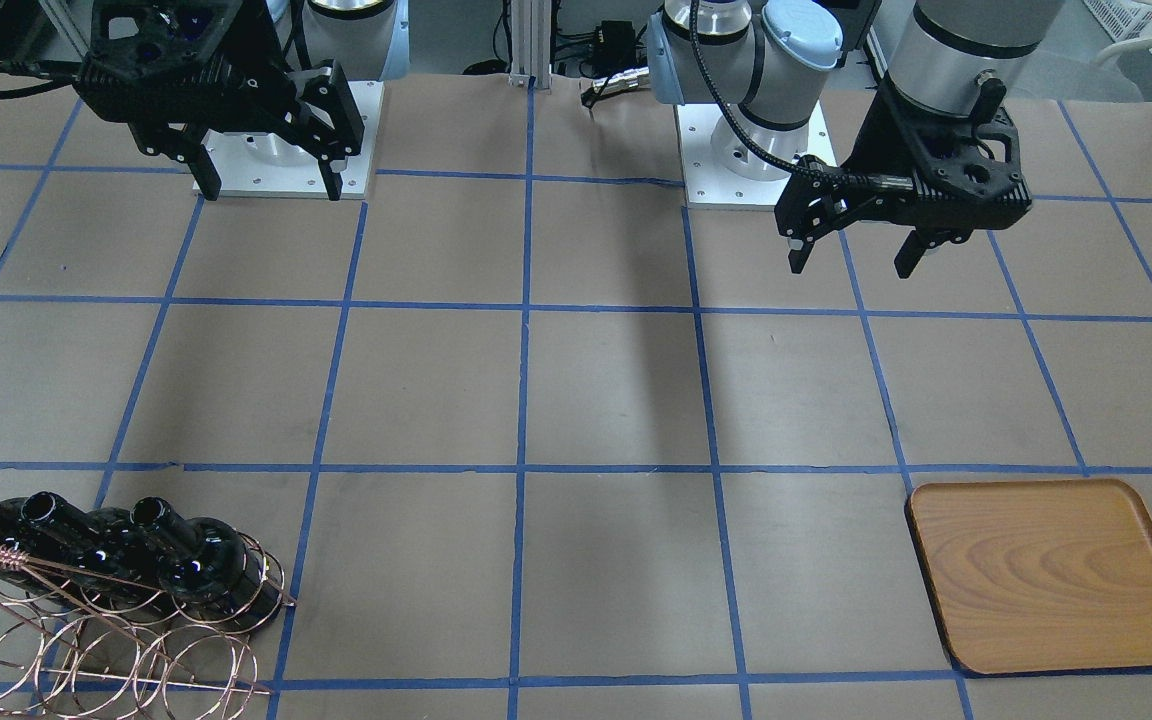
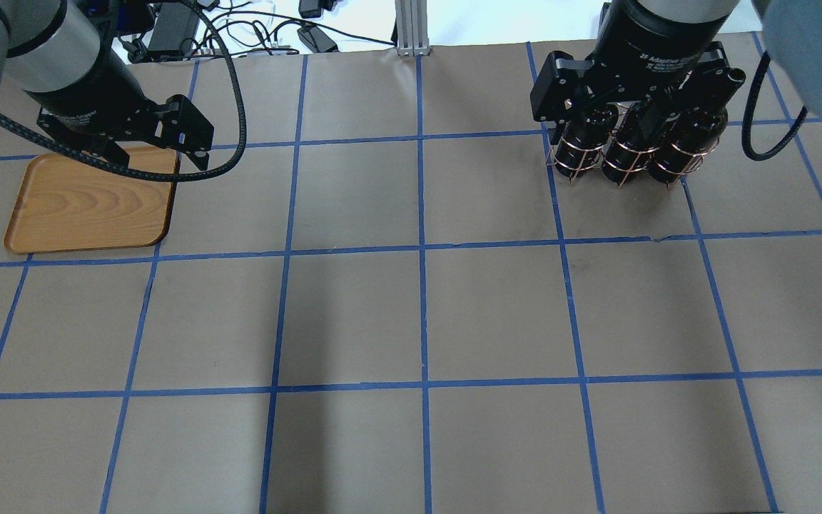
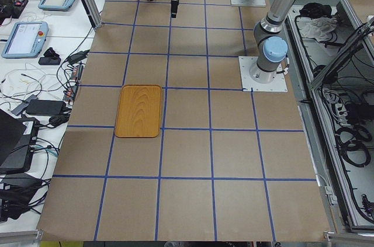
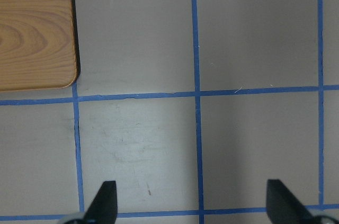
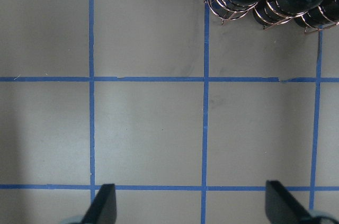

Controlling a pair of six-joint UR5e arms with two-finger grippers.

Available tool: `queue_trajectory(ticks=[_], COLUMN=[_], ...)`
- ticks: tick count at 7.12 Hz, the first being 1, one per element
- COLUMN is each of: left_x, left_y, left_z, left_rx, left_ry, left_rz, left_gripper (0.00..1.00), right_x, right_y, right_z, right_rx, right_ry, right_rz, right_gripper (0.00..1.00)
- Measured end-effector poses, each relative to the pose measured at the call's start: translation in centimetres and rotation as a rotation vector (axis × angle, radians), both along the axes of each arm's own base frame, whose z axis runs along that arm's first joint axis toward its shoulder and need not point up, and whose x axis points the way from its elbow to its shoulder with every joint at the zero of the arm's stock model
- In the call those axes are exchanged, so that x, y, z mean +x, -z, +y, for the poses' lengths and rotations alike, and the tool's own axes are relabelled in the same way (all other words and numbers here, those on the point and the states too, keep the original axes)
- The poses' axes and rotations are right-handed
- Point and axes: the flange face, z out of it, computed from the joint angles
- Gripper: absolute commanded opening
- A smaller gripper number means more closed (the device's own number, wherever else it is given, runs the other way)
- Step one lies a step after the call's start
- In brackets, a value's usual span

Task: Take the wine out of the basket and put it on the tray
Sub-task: 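Lower the right gripper over the wine bottles in the wire basket, then close the right gripper on the neck of the middle dark bottle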

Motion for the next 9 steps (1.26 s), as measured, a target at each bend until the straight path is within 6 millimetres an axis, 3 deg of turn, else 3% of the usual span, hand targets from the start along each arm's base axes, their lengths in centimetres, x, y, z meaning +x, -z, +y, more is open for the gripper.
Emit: queue_trajectory(ticks=[2, 3, 5, 7, 9], left_x=[0.0, 0.0, 0.0, 0.0, -0.1], left_y=[0.0, 0.0, 0.1, 0.1, 0.2], left_z=[0.0, 0.0, 0.0, 0.0, 0.0], left_rx=[0.001, 0.001, 0.001, 0.003, 0.003], left_ry=[0.000, 0.000, 0.000, 0.000, 0.000], left_rz=[0.000, 0.000, 0.002, 0.004, 0.006], left_gripper=[1.00, 1.00, 1.00, 1.00, 1.00], right_x=[-1.9, -4.7, -10.4, -14.6, -16.4], right_y=[1.2, 1.9, 3.5, 5.6, 8.4], right_z=[-2.3, -4.3, -9.6, -16.3, -20.0], right_rx=[0.008, 0.015, 0.036, 0.033, 0.034], right_ry=[0.031, 0.060, 0.061, 0.034, 0.002], right_rz=[0.009, 0.014, 0.026, 0.022, 0.026], right_gripper=[0.99, 0.99, 0.99, 0.97, 0.90])
